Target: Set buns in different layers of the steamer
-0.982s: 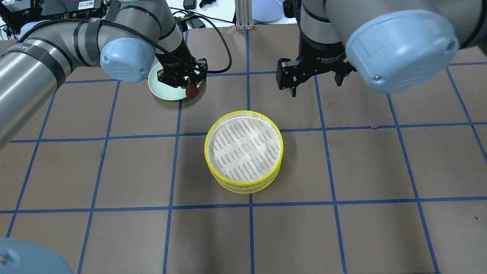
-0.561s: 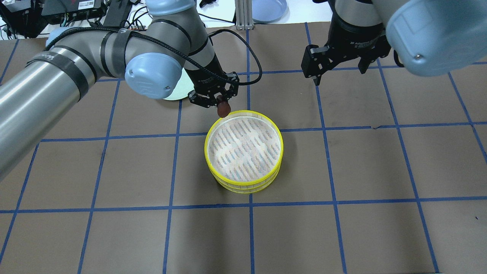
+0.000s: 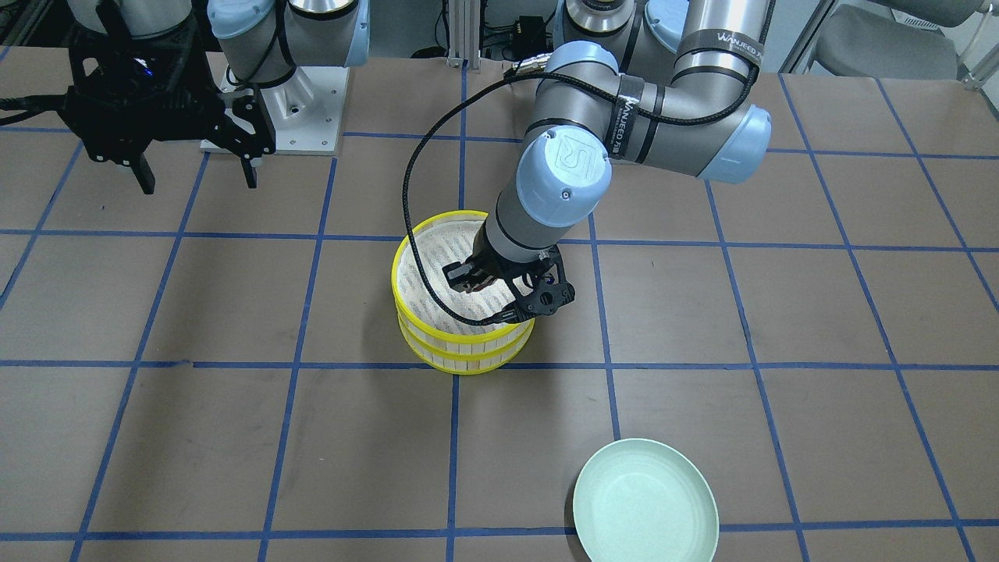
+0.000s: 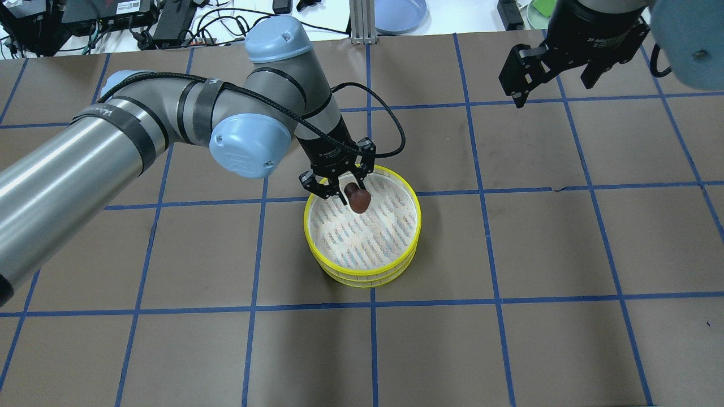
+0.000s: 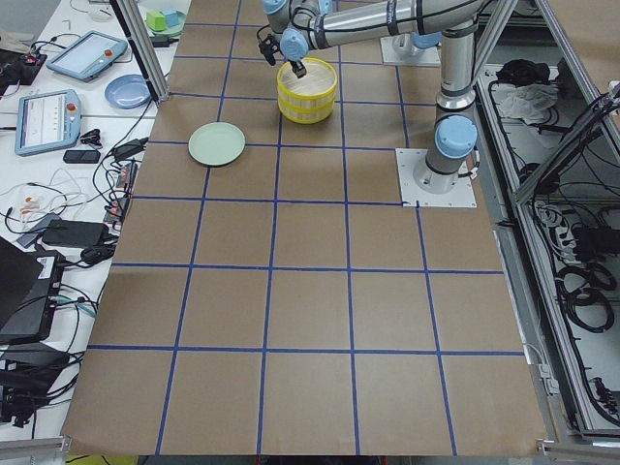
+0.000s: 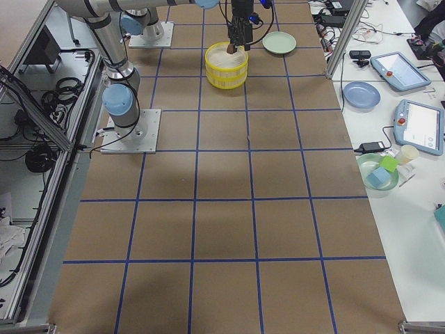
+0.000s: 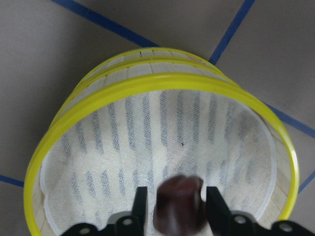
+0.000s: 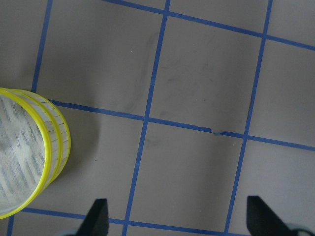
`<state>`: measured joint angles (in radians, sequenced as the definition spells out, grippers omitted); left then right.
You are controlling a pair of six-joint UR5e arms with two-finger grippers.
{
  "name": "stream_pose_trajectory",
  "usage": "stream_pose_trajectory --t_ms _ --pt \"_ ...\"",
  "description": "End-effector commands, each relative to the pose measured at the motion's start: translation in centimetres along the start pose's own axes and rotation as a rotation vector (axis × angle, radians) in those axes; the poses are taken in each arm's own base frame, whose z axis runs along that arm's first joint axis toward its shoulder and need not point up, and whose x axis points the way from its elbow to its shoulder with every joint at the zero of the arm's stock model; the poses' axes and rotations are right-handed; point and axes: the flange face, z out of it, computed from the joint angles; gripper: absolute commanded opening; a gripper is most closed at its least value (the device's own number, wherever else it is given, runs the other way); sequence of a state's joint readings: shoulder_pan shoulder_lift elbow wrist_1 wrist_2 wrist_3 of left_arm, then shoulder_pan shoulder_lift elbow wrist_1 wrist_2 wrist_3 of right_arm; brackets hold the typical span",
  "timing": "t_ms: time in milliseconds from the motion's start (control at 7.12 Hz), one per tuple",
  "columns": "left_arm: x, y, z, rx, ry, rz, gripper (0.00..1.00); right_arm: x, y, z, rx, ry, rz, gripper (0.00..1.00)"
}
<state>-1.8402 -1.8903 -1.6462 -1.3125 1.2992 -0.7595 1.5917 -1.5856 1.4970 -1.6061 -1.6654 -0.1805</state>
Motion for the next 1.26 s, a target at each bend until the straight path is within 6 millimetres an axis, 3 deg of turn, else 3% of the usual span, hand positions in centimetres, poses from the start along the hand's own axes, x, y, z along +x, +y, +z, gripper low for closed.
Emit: stream_pose_trajectory --t_ms 0,140,281,421,561,702,982,1123 --pt "-0.3 -0.6 -0.6 0.001 0.014 -0.008 1.00 0.0 -0.3 0.2 0.017 -0.088 0.014 1.00" --pt "-0.5 -1.3 -1.6 0.015 0.027 -0.005 1.00 0.5 -0.3 0.2 0.020 -0.137 0.034 1.00" --pt "-1.4 -2.6 -4.5 0.063 0.052 -0.005 1.00 0.7 0.0 0.1 0.010 -0.104 0.031 1.00" --pt "-2.5 -3.9 -7.5 0.123 0.075 0.131 1.00 0.6 0.0 0.1 0.012 -0.110 0.031 1.00" --pt "-5.6 -6.4 -10.9 0.199 0.032 0.291 1.00 0.6 0.0 0.2 0.009 -0.107 0.031 1.00" --pt "-8.3 -7.2 -13.4 0.218 0.008 0.330 1.00 0.6 0.0 0.2 0.010 -0.109 0.031 1.00" --pt "-13.4 -6.8 -19.2 0.240 -0.123 0.513 1.00 0.5 0.0 0.2 0.009 -0.112 0.027 1.00" --pt "-15.2 -5.0 -22.0 0.259 -0.195 0.508 1.00 0.5 0.1 0.2 0.007 -0.108 0.027 1.00"
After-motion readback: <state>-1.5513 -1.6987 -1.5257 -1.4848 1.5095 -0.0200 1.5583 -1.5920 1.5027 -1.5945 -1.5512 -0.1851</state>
